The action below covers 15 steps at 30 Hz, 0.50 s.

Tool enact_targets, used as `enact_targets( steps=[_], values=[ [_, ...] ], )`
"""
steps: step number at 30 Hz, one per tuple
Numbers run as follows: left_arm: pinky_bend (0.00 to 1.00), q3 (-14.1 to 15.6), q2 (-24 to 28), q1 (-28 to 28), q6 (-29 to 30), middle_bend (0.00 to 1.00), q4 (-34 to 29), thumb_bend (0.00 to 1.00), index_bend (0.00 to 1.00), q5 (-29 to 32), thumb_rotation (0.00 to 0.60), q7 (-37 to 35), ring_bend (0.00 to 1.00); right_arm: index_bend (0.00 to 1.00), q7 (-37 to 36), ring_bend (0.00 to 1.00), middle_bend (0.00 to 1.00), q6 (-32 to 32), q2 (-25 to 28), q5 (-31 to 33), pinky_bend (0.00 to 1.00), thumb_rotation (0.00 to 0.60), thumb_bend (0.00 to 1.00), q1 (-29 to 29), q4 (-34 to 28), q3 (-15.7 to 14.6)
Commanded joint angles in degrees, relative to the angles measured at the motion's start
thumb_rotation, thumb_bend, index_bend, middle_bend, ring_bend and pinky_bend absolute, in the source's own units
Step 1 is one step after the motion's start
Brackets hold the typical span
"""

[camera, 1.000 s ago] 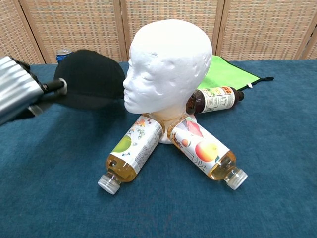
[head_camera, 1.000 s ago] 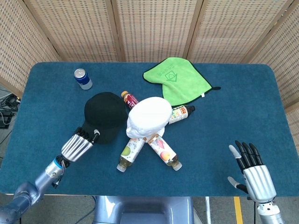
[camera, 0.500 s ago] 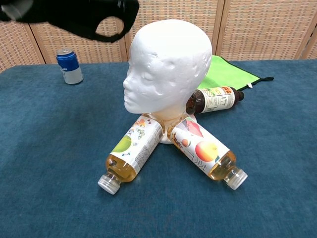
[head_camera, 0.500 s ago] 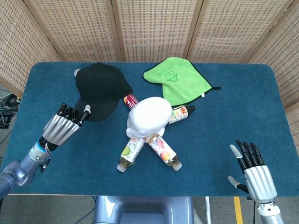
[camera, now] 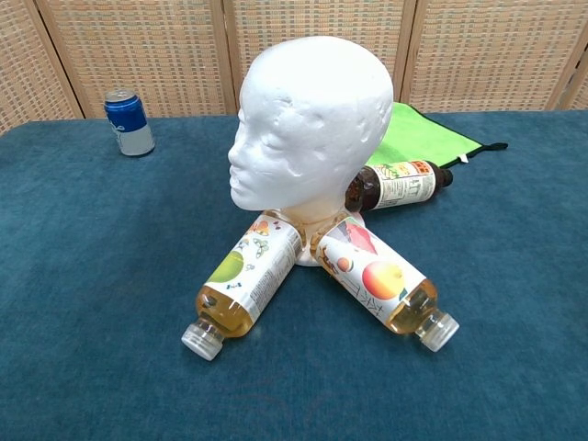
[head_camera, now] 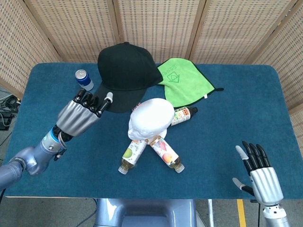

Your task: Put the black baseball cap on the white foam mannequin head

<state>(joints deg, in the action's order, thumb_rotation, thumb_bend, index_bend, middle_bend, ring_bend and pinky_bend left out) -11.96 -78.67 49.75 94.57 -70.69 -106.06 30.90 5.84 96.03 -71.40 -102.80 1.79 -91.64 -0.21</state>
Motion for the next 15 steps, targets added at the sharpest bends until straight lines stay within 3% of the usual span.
enact_targets(
  steps=[1,15],
  values=[
    [0.81,-0.4,-1.8,2.0,-1.8,0.99,-1.7,0.69,0.84,-1.9,0.6,1.6,0.93,0.07,-0.3,0.0,0.0,0.2,0.2,0.0,0.0,0.6,0.06,0.0,-0.1,0.1],
    [0.81,2.9,-9.1,3.2,-0.8,0.99,1.6,0.68,0.81,-7.7,0.6,-0.5,0.93,0.07,-1.4,0.0,0.0,0.8,0.8,0.2,0.0,0.6,0.06,-0.2,-0.3,0.4]
  ],
)
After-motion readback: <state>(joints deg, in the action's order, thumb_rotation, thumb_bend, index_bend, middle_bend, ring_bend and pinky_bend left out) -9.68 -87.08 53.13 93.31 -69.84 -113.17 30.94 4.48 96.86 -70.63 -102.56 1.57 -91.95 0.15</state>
